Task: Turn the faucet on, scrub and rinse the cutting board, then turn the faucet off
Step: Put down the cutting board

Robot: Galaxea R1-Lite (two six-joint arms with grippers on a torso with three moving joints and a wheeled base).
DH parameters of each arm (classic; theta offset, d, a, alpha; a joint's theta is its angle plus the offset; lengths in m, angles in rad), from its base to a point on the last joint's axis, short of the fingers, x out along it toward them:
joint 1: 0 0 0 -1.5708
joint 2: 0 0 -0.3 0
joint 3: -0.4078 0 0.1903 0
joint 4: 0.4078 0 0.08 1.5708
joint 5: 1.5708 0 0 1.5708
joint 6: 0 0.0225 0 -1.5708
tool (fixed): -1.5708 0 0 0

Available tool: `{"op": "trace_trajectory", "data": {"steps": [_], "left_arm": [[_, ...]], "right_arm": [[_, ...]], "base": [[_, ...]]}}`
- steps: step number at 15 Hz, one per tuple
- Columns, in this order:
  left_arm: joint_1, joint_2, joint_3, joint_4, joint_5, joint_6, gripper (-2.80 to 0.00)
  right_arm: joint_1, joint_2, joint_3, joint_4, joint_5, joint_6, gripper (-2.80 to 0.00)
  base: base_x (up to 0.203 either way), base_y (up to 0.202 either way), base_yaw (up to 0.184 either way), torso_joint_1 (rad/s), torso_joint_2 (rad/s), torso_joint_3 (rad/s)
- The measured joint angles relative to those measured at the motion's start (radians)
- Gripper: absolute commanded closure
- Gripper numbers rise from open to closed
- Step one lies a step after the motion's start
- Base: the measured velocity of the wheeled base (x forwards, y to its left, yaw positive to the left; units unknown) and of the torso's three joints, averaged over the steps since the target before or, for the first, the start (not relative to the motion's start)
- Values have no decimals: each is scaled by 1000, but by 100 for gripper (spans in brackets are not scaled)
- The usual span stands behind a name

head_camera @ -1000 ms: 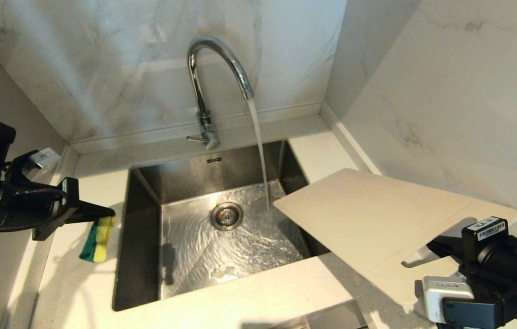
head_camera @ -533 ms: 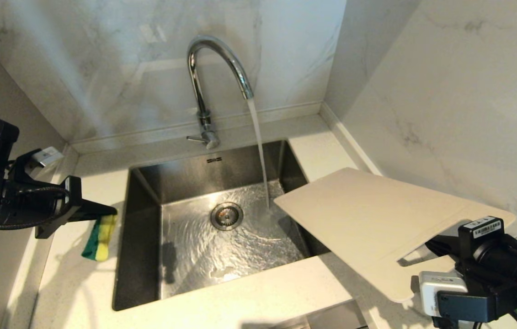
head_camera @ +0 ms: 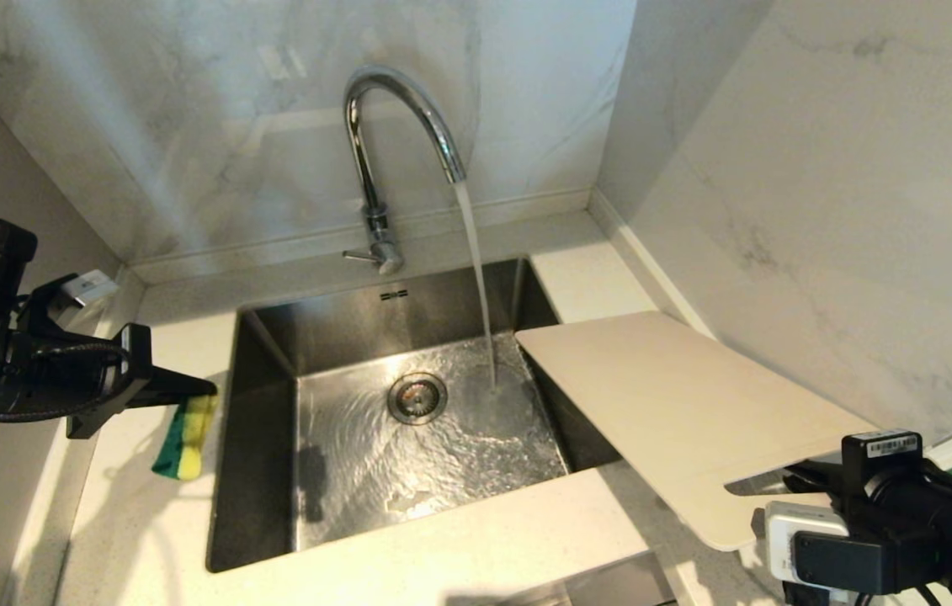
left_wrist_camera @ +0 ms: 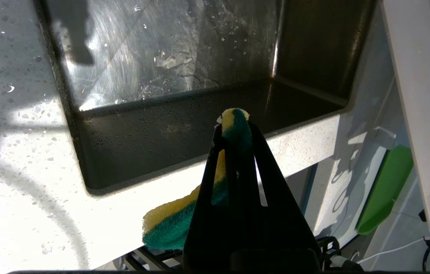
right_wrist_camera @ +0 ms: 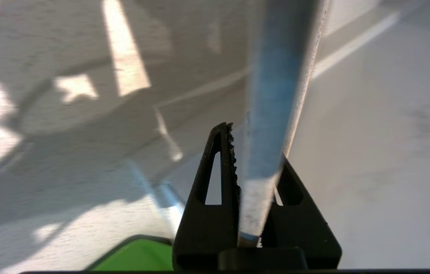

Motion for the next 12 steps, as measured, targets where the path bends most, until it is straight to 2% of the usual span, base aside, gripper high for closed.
{"op": "trace_trajectory", "data": {"steps": [12], "left_arm": [[0, 21, 0, -4, -6, 0, 0]], "right_arm": [[0, -9, 104, 70, -9, 6, 0]], "base": [[0, 0, 0, 0, 0, 0]]}}
